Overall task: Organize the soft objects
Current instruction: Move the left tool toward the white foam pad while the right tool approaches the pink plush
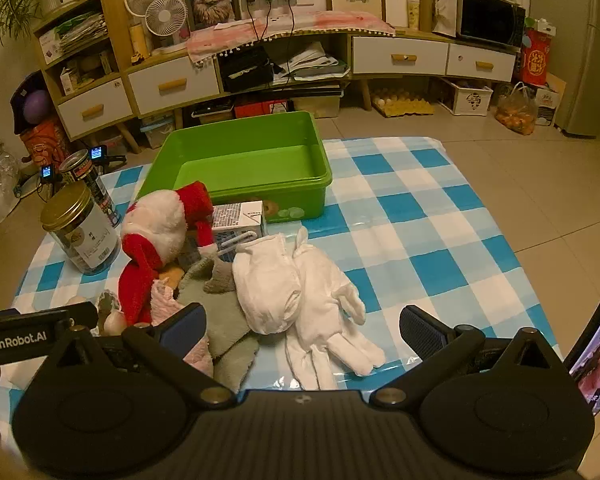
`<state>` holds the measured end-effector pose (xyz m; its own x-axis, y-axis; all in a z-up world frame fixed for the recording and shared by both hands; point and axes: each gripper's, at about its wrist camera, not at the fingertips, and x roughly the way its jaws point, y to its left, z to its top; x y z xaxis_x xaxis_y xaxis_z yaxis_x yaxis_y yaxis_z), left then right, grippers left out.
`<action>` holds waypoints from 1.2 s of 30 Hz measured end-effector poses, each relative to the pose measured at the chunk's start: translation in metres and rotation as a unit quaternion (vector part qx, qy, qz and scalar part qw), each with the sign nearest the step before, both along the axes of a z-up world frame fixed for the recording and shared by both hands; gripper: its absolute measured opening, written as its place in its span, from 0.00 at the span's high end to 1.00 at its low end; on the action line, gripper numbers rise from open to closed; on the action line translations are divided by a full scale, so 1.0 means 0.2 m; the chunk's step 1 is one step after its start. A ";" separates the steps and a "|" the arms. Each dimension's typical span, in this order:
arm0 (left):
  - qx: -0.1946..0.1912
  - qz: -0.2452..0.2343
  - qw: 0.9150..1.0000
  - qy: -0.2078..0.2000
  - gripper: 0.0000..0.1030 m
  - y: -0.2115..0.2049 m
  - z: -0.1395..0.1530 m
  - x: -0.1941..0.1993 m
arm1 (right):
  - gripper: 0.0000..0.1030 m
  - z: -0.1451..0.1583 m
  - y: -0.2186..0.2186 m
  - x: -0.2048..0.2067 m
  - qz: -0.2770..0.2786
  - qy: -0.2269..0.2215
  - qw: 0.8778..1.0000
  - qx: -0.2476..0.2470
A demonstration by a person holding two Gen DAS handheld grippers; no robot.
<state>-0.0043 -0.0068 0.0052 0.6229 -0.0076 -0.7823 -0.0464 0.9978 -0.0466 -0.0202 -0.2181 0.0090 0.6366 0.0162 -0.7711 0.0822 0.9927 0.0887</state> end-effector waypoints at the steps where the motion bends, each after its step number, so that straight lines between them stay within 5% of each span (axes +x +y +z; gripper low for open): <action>1: 0.000 0.000 1.000 -0.001 0.05 0.00 0.00 0.00 | 0.33 0.00 0.00 0.00 0.000 0.000 1.000 0.000; 36: 0.013 0.000 1.000 -0.010 0.05 0.05 0.03 -0.03 | 0.33 0.01 0.01 0.02 -0.009 0.001 1.000 -0.001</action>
